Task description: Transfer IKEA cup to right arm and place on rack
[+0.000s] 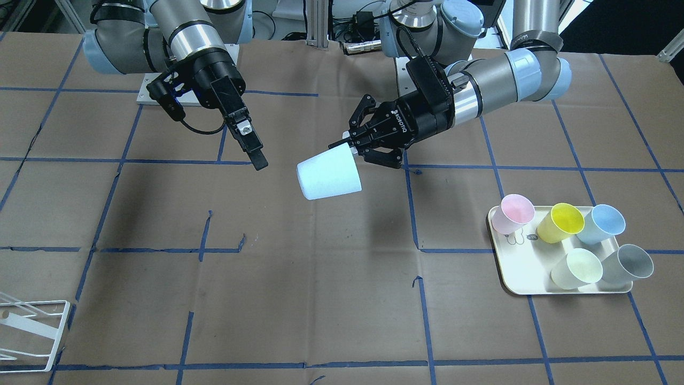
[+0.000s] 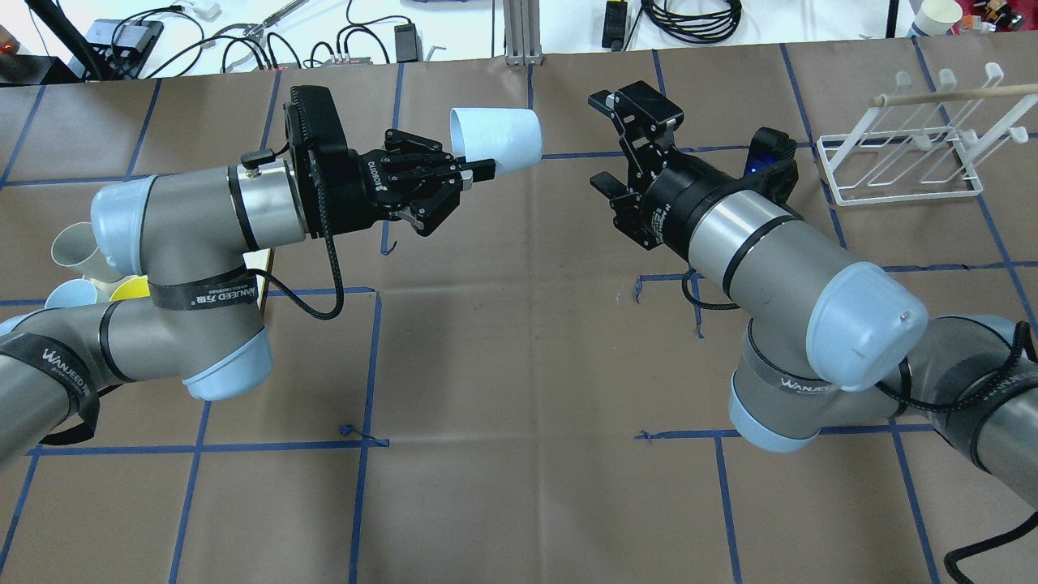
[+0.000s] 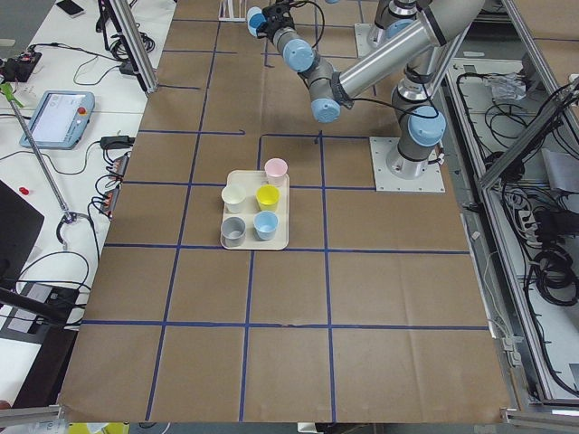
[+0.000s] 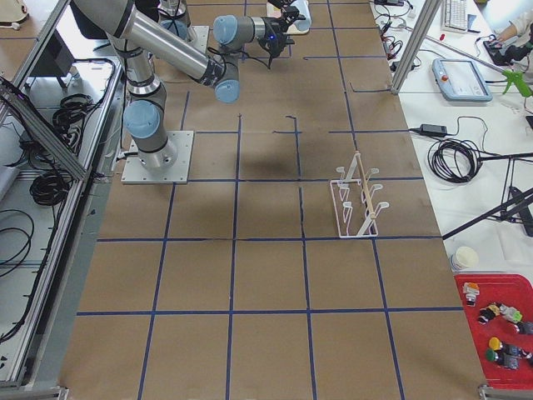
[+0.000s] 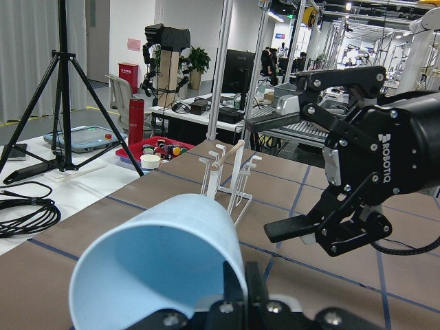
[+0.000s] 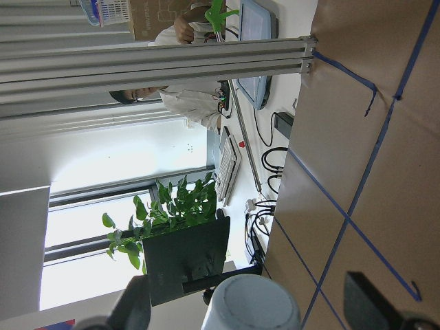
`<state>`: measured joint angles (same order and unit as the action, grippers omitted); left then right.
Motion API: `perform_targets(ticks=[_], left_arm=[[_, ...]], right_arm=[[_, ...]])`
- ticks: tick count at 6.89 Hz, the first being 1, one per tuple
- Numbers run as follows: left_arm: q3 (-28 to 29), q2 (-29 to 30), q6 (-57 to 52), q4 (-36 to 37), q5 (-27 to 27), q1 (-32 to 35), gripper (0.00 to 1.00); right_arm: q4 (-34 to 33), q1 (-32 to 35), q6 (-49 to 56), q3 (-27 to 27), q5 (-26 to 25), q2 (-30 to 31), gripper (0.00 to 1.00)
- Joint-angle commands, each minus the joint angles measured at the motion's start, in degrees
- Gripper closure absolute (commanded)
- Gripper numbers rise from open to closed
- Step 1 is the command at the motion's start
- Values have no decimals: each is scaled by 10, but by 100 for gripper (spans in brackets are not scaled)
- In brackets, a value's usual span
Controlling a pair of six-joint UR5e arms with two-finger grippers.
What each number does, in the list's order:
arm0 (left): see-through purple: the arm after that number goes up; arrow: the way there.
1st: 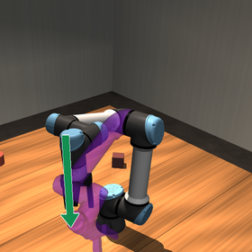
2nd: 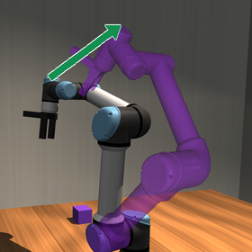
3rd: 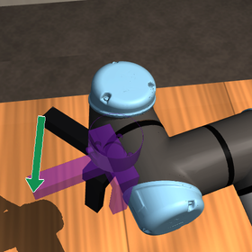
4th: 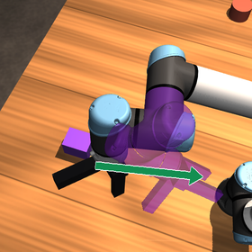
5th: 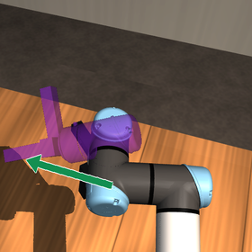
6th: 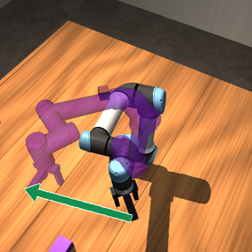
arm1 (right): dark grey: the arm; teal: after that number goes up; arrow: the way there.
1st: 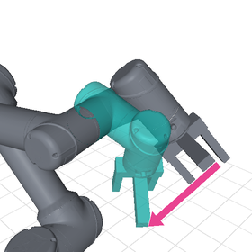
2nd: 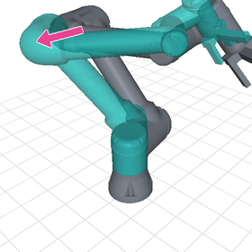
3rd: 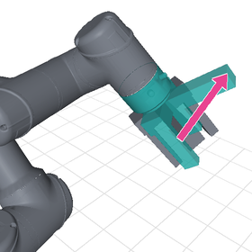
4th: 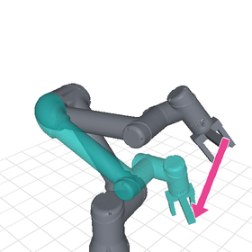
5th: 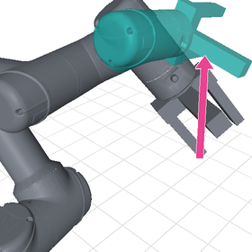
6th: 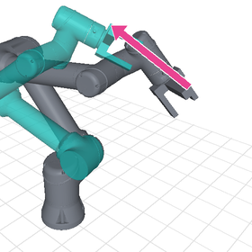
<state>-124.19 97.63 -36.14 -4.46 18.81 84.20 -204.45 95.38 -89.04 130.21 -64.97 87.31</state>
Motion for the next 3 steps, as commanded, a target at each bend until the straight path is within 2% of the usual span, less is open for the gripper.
perform_targets(ticks=[1,3], left_arm=[[0,0,13,4,1,0,100],[0,0,15,4,1,0,100]], right_arm=[[-18,8,0,1,-5,-5,2],[-58,29,-1,-1,-19,-35,2]])
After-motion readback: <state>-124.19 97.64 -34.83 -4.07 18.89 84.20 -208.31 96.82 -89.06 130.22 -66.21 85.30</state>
